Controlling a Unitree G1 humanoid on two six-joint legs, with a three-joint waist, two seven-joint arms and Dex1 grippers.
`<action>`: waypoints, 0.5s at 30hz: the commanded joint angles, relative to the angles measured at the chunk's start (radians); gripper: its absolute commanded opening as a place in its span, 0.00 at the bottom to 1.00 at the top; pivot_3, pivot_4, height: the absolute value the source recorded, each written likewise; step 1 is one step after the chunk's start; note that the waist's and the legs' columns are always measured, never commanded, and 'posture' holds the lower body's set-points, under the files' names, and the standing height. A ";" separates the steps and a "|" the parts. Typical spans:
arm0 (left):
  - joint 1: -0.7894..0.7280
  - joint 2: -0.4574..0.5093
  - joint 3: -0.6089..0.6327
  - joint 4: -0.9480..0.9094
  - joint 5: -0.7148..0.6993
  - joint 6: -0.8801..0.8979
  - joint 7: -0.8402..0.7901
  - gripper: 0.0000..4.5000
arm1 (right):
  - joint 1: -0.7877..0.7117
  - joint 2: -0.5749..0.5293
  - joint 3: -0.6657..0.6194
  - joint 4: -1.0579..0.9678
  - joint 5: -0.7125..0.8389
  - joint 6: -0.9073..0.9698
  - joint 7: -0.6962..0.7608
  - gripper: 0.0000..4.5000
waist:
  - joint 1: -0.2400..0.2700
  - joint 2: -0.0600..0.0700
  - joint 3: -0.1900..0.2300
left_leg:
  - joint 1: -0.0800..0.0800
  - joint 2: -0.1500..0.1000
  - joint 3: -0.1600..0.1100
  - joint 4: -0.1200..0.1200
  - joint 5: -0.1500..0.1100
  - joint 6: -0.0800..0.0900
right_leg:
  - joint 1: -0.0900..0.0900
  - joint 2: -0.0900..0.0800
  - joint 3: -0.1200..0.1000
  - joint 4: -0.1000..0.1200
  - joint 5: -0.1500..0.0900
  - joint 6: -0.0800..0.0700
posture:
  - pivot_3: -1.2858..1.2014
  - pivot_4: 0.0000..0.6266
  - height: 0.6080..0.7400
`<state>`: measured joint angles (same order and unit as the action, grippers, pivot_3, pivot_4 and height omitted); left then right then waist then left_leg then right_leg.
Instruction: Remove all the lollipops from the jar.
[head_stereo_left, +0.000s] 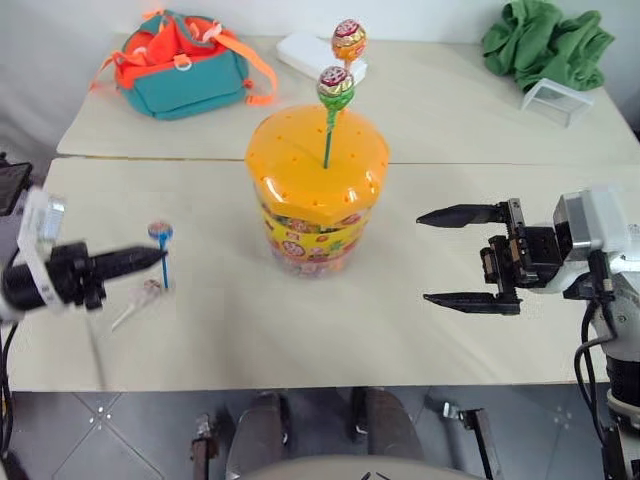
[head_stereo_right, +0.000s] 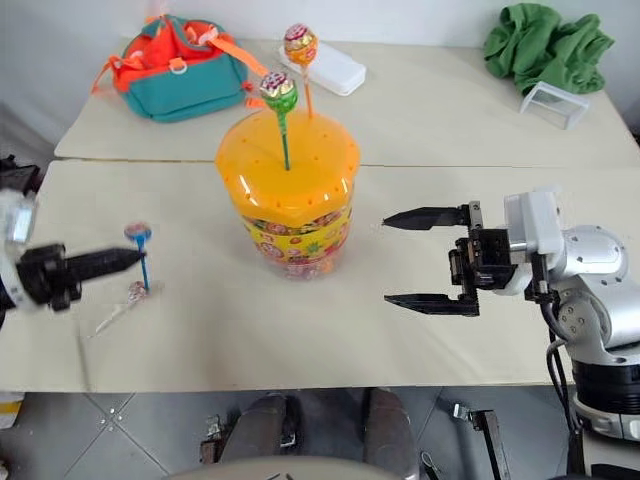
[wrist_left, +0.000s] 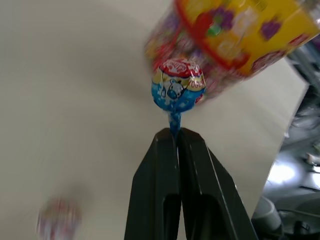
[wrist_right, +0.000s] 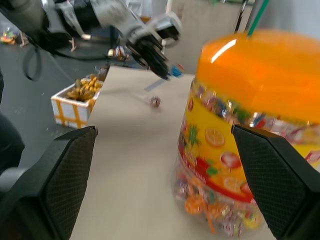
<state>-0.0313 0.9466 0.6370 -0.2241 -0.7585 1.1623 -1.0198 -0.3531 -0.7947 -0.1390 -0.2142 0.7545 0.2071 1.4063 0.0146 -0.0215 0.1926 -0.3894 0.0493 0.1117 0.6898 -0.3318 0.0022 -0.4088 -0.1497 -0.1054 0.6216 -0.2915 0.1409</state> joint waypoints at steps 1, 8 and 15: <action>0.097 -0.028 0.006 -0.107 0.016 -0.033 0.054 0.01 | -0.015 -0.004 -0.019 0.056 -0.054 -0.067 0.031 1.00 | 0.002 0.000 0.000 | 0.001 0.000 0.001 0.000 0.000 0.000 | 0.001 0.000 0.001 0.000 0.000 0.000 | 0.52 0.24 1.00; 0.150 -0.039 -0.103 -0.091 0.084 -0.152 0.093 0.36 | -0.020 0.024 -0.040 0.069 -0.038 -0.078 0.020 1.00 | 0.004 0.000 0.000 | 0.001 0.000 0.003 0.000 -0.001 -0.002 | -0.002 0.000 0.001 0.001 -0.001 -0.001 | 0.52 0.24 1.00; 0.036 -0.062 -0.079 -0.047 0.060 -0.376 0.023 0.81 | -0.127 0.053 -0.023 -0.033 0.022 0.118 -0.202 1.00 | 0.004 0.001 0.000 | 0.001 0.001 0.004 -0.001 -0.001 -0.002 | -0.002 0.000 0.001 0.001 -0.001 -0.002 | 0.52 0.24 1.00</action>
<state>0.0448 0.8941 0.5135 -0.2570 -0.6632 0.8576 -0.9629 -0.4291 -0.7406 -0.1562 -0.1944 0.7529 0.2576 1.3034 0.0183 -0.0209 0.1923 -0.3889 0.0503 0.1162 0.6895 -0.3330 0.0003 -0.4116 -0.1493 -0.1044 0.6230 -0.2923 0.1389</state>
